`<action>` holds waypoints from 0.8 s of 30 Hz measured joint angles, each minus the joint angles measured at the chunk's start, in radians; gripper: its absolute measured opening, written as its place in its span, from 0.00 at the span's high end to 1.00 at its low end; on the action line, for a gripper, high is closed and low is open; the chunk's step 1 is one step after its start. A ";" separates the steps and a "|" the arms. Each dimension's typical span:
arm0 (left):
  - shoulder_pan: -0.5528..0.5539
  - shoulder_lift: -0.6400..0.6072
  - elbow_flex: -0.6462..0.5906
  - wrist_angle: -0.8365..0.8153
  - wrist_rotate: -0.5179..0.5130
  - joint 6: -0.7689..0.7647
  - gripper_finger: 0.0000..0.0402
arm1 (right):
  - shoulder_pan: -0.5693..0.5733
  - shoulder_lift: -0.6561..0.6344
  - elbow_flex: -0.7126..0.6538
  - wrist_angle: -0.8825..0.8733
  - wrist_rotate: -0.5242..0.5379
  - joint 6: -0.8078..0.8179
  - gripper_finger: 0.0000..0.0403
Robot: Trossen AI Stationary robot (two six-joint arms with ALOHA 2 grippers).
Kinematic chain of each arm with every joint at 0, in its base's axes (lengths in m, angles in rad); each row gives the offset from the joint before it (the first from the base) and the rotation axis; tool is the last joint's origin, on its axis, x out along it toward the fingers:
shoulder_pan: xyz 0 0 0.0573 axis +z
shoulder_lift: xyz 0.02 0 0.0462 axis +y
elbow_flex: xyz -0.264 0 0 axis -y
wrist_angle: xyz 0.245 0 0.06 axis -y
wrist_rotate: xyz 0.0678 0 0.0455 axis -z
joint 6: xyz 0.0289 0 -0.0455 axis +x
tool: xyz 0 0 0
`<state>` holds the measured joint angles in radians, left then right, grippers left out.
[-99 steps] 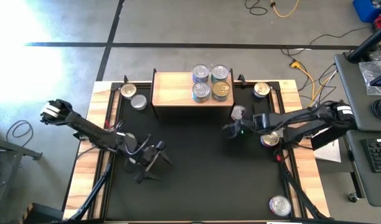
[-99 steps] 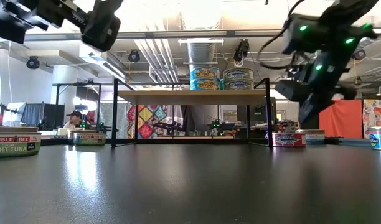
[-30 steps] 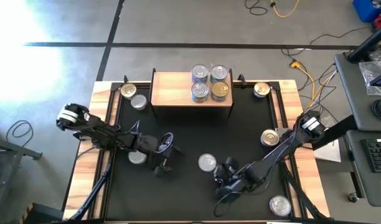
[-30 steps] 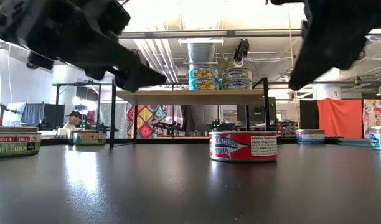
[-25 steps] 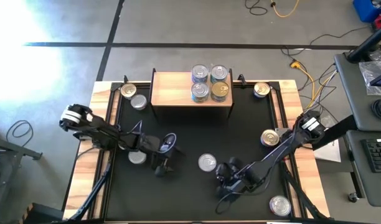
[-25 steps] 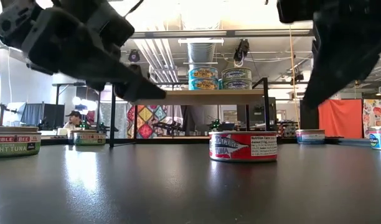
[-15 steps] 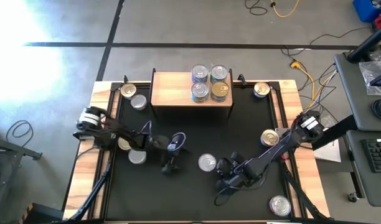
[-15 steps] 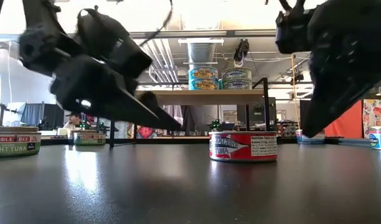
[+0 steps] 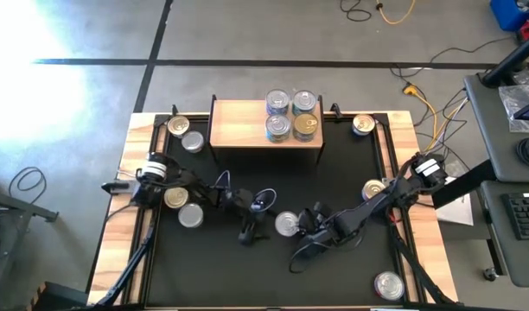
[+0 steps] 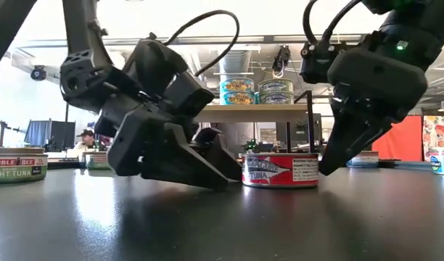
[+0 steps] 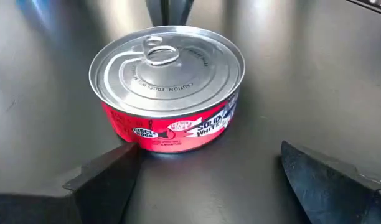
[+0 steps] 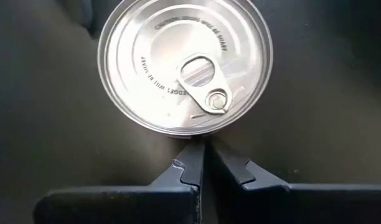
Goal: Stack canned seafood by type on shelf
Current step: Put the top red tuna can on the shelf
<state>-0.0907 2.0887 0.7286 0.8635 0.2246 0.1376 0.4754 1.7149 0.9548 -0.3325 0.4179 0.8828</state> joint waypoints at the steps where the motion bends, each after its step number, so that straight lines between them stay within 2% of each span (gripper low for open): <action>1: 0.010 0.008 0.005 0.003 0.008 0.012 0.07 | -0.004 0.000 -0.003 0.001 0.000 -0.007 0.97; 8: 0.066 0.070 0.040 0.077 0.120 0.044 0.07 | -0.042 0.000 -0.016 -0.007 0.001 -0.065 0.97; 14: 0.085 0.081 0.041 0.091 0.063 0.049 0.07 | -0.059 0.000 -0.016 -0.027 0.005 -0.082 0.97; 18: 0.106 0.014 -0.017 0.079 0.025 0.092 0.07 | -0.066 0.000 -0.017 -0.064 0.034 -0.063 0.97; 24: 0.129 -0.065 -0.051 0.005 -0.026 0.163 0.07 | -0.064 0.000 -0.022 -0.079 0.017 -0.057 0.97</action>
<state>0.0379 2.0235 0.6779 0.8683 0.1982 0.3002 0.4111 1.7145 0.9333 -0.4110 0.4351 0.8261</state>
